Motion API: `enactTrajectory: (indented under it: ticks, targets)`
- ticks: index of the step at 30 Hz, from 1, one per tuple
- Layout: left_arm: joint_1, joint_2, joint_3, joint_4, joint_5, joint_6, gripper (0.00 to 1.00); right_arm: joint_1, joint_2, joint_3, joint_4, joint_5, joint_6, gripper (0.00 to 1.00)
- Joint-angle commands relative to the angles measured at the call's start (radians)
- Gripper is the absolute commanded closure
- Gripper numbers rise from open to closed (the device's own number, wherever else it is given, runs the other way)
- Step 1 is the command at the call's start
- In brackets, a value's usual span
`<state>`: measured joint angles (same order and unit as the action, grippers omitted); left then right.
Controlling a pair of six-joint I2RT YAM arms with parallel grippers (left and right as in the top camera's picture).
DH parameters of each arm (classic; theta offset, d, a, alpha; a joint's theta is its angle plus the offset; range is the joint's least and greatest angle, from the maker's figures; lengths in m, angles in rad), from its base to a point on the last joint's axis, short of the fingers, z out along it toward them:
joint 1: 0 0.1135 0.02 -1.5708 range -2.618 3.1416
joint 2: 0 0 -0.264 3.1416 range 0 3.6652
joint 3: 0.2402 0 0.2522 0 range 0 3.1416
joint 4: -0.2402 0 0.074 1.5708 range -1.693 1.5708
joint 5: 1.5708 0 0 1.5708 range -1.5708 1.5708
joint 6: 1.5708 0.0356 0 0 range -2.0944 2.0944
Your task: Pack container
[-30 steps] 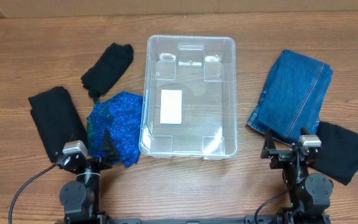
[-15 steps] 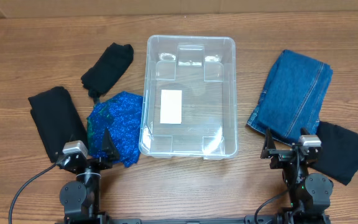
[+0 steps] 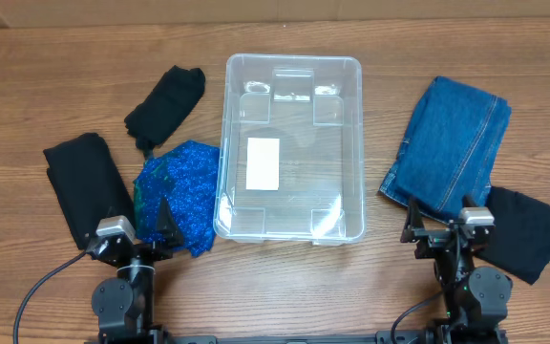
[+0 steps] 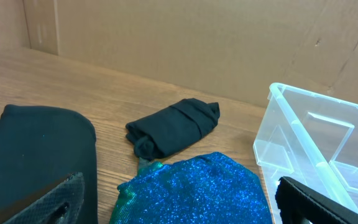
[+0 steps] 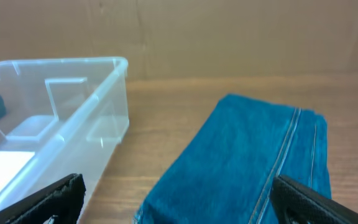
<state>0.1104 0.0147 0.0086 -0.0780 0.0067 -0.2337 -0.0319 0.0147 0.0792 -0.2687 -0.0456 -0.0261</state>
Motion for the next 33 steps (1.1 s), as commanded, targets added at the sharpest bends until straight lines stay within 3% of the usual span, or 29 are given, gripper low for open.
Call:
enactTrajectory:
  ticks: [1,12,17,23,33]
  targets:
    - [-0.008,-0.01,-0.004,0.001,-0.01,-0.006,0.0,0.0,-0.012,0.003,0.002,0.0,0.001,0.0]
    - [-0.008,-0.01,0.013,-0.01,0.052,-0.085,0.0,0.0,0.002,0.031,0.011,0.011,0.132,0.0]
    - [-0.008,0.006,0.129,-0.129,0.066,-0.074,0.0,-0.003,0.117,0.144,-0.05,0.122,0.166,0.0]
    - [-0.008,0.134,0.34,-0.224,0.063,-0.022,0.0,-0.003,0.437,0.377,-0.09,0.127,0.188,0.0]
    - [-0.008,0.563,0.807,-0.507,0.042,-0.012,0.0,-0.028,1.162,1.117,-0.549,0.061,0.183,0.0]
